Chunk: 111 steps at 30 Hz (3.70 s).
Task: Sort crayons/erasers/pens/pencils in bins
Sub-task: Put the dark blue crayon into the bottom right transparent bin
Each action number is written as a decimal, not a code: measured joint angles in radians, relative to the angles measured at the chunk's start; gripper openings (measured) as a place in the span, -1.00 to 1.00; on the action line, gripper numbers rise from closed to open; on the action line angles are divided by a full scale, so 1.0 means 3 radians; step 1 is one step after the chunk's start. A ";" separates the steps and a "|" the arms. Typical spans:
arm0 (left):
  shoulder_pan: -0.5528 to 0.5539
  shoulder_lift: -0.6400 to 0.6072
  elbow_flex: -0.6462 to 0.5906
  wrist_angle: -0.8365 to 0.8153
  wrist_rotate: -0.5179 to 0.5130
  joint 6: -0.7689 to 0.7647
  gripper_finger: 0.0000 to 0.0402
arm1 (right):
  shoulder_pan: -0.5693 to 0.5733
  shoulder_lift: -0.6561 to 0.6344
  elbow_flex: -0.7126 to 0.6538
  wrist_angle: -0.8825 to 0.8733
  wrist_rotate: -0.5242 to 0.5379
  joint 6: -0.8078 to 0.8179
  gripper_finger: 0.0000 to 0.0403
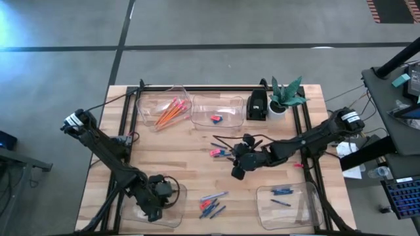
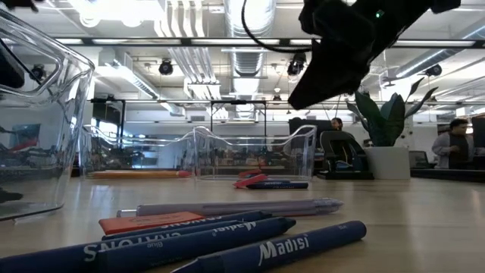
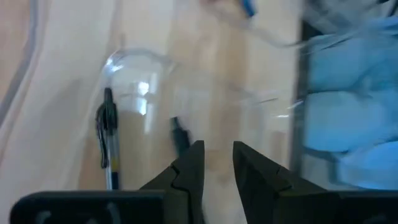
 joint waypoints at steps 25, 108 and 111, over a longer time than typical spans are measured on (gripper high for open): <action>-0.0001 -0.0578 0.0212 0.0584 -0.0686 0.1125 -0.65 | -0.0625 0.0757 -0.0001 0.0152 -0.0914 -0.0466 -0.26; 0.0062 -0.0477 -0.0056 0.1059 -0.2761 0.1670 -0.65 | 0.2322 -0.0427 -0.0431 -0.1394 -0.1522 0.3291 -0.92; 0.0062 -0.0477 -0.0056 0.1065 -0.2759 0.1670 -0.65 | 0.2319 -0.0347 -0.0429 -0.1392 -0.1521 0.3289 -0.92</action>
